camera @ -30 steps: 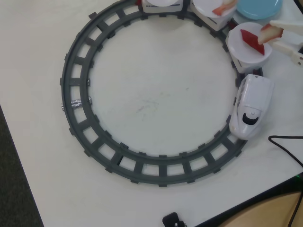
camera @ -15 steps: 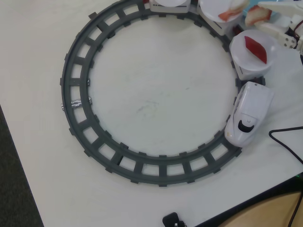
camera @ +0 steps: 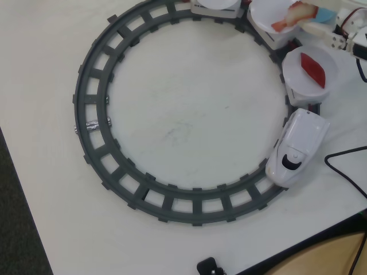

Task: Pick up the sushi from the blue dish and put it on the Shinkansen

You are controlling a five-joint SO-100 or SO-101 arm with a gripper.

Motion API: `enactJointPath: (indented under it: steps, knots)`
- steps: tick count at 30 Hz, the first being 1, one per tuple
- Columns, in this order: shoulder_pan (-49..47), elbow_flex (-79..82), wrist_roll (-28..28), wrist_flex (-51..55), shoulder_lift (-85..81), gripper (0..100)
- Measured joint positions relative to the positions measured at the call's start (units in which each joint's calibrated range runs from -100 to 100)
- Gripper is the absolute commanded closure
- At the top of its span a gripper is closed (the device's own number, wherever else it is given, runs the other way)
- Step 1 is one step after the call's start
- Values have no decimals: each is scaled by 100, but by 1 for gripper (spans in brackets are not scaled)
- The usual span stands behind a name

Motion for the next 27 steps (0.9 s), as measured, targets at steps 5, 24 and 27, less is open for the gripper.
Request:
enactJointPath:
  steps: [5, 24, 27]
  knots:
    - [0, -9, 0, 0, 109, 98]
    - [110, -9, 0, 0, 109, 98]
    - [110, -9, 0, 0, 109, 98]
